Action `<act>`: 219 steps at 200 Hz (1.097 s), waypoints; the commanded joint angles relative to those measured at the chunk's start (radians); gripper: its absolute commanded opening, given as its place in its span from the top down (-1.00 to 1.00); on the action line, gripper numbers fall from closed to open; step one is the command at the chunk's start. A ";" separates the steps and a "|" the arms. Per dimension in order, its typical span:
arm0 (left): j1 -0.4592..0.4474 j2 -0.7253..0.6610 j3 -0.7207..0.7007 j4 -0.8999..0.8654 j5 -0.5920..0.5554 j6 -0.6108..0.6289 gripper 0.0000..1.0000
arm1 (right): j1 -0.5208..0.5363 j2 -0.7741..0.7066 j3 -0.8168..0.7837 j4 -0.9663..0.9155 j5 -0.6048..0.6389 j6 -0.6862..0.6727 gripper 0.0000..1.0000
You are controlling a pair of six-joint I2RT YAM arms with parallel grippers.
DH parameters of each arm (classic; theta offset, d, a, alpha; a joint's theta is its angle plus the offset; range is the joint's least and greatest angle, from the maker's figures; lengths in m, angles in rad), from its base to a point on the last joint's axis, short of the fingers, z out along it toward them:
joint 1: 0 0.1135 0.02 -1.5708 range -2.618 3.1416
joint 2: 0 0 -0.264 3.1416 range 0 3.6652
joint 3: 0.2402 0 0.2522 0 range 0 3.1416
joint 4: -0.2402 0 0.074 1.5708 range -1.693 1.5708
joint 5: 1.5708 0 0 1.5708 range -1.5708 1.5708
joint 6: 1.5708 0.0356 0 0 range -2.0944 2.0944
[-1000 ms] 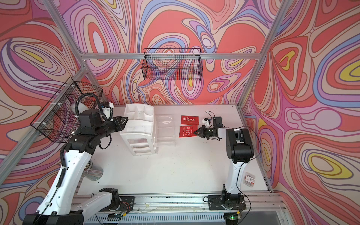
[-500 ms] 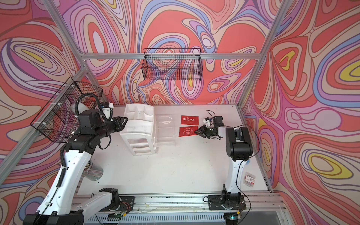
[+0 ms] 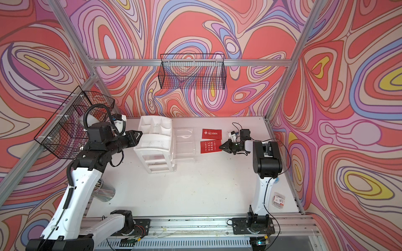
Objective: Take the postcards out of the drawer
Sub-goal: Place the postcard at the center of the board.
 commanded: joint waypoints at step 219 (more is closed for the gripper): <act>0.029 0.104 0.143 -0.194 -0.111 0.120 0.24 | -0.037 -0.117 0.039 -0.215 0.210 -0.142 0.31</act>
